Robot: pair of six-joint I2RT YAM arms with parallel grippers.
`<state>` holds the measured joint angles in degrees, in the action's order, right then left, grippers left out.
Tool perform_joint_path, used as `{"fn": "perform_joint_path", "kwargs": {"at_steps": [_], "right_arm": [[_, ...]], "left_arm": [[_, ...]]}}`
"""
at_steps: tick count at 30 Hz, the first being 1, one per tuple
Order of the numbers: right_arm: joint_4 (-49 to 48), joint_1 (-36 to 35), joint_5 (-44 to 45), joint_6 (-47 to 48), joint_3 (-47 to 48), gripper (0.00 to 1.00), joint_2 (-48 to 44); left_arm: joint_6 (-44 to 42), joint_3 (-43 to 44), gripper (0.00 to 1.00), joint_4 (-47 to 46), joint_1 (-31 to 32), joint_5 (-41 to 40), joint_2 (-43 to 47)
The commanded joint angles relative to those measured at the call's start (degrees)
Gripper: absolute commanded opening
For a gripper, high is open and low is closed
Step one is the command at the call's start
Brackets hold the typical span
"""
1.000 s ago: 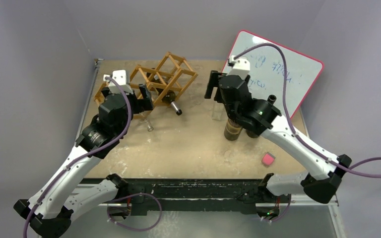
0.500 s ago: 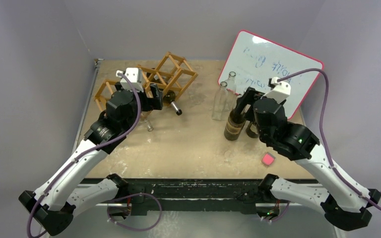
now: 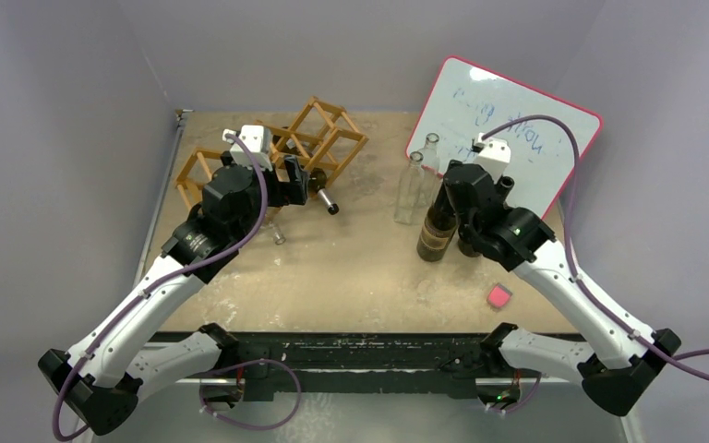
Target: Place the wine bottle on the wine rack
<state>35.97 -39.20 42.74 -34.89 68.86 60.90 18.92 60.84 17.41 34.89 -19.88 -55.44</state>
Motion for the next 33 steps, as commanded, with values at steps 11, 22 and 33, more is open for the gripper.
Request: {"fn": "perform_joint_path", "kwargs": {"at_steps": [11,22,33], "right_arm": [[-0.7,0.3,-4.3,10.3,2.5,0.19,4.1],[-11.0,0.3,-22.1,18.0,3.5,0.0,1.2],[-23.6,0.4,-41.3,18.0,3.7,0.0,2.1]], "left_arm": [[1.3,-1.1,0.91,-4.3,0.0,0.8,0.9],[-4.3,-13.1,0.89,-18.6,0.0,26.2,2.9],[-0.4,-23.5,0.86,-33.3,1.2,34.4,0.2]]}}
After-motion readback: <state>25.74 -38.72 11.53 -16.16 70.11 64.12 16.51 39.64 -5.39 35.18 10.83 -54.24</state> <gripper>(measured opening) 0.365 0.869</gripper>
